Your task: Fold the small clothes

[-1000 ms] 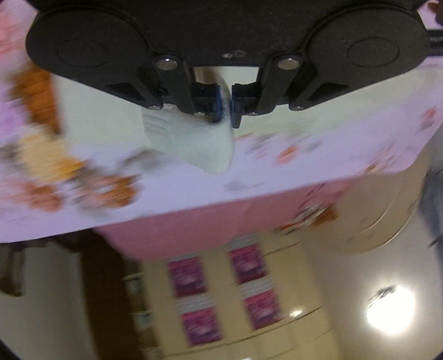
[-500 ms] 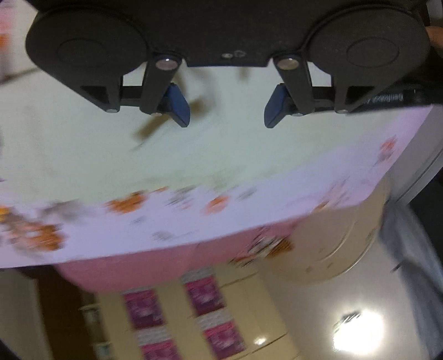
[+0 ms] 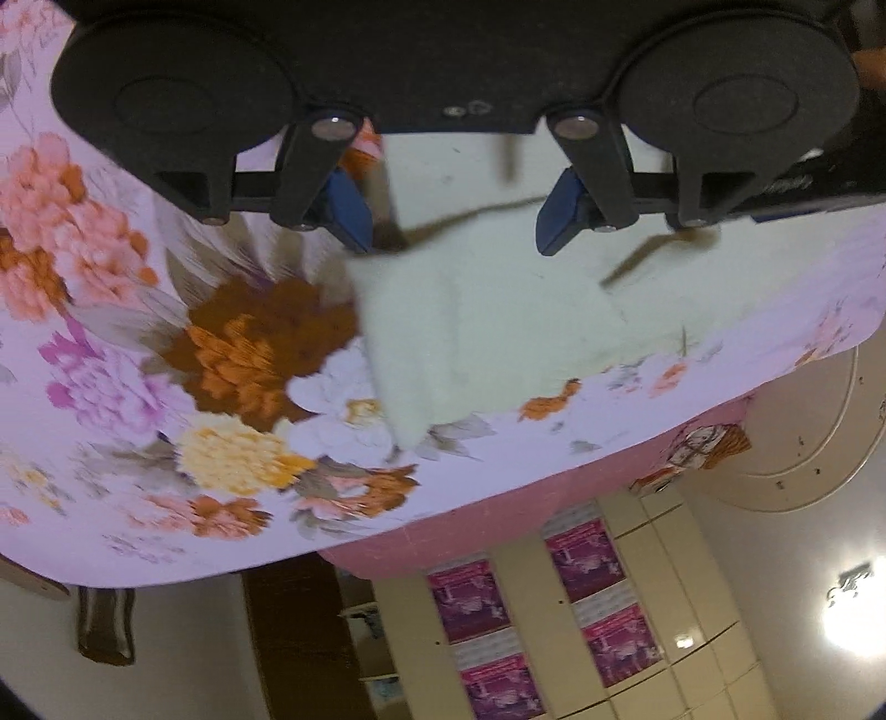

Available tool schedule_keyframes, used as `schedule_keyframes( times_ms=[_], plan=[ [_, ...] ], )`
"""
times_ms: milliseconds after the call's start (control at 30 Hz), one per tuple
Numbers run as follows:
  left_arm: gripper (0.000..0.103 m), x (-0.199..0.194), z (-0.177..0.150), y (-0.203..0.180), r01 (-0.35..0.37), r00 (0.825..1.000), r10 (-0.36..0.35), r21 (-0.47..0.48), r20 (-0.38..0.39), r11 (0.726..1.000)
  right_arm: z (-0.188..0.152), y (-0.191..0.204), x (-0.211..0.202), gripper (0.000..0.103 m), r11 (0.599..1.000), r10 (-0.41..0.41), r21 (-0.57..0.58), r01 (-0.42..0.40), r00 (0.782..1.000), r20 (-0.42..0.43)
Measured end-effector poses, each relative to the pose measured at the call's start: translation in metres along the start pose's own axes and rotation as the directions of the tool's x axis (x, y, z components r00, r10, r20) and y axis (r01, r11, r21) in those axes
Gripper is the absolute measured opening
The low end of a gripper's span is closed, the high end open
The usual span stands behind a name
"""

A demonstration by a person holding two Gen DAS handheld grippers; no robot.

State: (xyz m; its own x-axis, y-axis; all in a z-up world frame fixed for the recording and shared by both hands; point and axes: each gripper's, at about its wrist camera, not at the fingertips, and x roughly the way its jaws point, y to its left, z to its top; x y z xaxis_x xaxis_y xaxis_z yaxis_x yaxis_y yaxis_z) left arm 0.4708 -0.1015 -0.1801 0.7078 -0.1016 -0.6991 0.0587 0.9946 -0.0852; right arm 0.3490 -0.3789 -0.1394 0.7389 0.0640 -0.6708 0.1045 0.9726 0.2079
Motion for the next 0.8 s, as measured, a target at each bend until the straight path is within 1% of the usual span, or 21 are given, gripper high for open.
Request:
schedule_keyframes(
  times_ms=[33,67,100,133,200,267,333,400,500,567,600,667,767,800],
  plan=[
    [0.046,0.001,0.001,0.0,-0.003,1.0,0.003,0.001,0.012,1.0,-0.001,-0.003,0.002,0.065,1.0,-0.003,0.004,0.003,1.0,0.0],
    [0.041,0.0,0.0,0.003,0.008,1.0,-0.008,-0.002,0.018,1.0,-0.001,-0.004,0.002,0.065,1.0,-0.007,0.009,0.007,1.0,-0.001],
    [0.032,-0.001,-0.002,0.008,0.021,1.0,-0.021,-0.02,0.022,1.0,0.0,-0.005,0.003,0.065,1.0,-0.01,0.014,0.01,1.0,-0.001],
    [0.019,-0.001,0.0,0.012,0.023,0.999,-0.022,-0.039,0.029,0.999,-0.001,-0.01,0.004,0.065,1.0,-0.012,0.015,0.012,1.0,0.0],
    [0.013,-0.01,-0.006,0.026,0.046,0.998,-0.043,-0.079,0.038,0.996,-0.001,-0.012,0.009,0.065,1.0,-0.026,0.004,0.026,1.0,-0.003],
    [0.009,-0.019,-0.003,0.036,0.051,0.995,-0.04,-0.123,0.092,0.991,0.0,-0.01,0.014,0.065,0.999,-0.033,-0.006,0.033,0.999,-0.01],
    [0.008,-0.031,0.001,0.054,0.071,0.99,-0.045,-0.192,0.134,0.979,0.001,-0.009,0.02,0.065,0.999,-0.036,-0.011,0.036,0.999,-0.016],
    [0.008,-0.035,0.004,0.07,0.058,0.988,-0.024,-0.222,0.152,0.973,0.001,-0.007,0.024,0.065,0.999,-0.037,-0.01,0.036,0.999,-0.019],
    [0.008,-0.023,-0.001,0.09,0.023,0.994,0.005,-0.248,0.11,0.968,0.0,-0.001,0.034,0.065,0.999,-0.027,-0.028,0.026,0.999,-0.037],
    [0.008,-0.012,-0.009,0.098,0.005,0.997,0.016,-0.269,0.078,0.963,0.0,0.006,0.041,0.063,0.999,-0.019,-0.045,0.017,0.999,-0.046],
    [0.008,-0.008,-0.012,0.101,0.002,0.998,0.015,-0.27,0.061,0.963,0.001,0.008,0.044,0.062,0.999,-0.02,-0.05,0.018,0.999,-0.048],
    [0.008,0.003,-0.019,0.103,-0.005,1.0,0.006,-0.253,0.004,0.967,0.002,0.01,0.048,0.061,0.999,-0.007,-0.035,0.005,0.999,-0.052],
    [0.009,0.007,-0.021,0.099,0.0,1.0,0.004,-0.241,0.014,0.971,0.005,0.006,0.051,0.054,1.0,0.018,0.011,-0.017,0.998,-0.063],
    [0.018,0.007,-0.019,0.1,0.001,1.0,0.001,-0.245,0.01,0.969,0.006,0.003,0.052,0.045,0.999,0.024,0.032,-0.022,0.998,-0.064]
  ],
)
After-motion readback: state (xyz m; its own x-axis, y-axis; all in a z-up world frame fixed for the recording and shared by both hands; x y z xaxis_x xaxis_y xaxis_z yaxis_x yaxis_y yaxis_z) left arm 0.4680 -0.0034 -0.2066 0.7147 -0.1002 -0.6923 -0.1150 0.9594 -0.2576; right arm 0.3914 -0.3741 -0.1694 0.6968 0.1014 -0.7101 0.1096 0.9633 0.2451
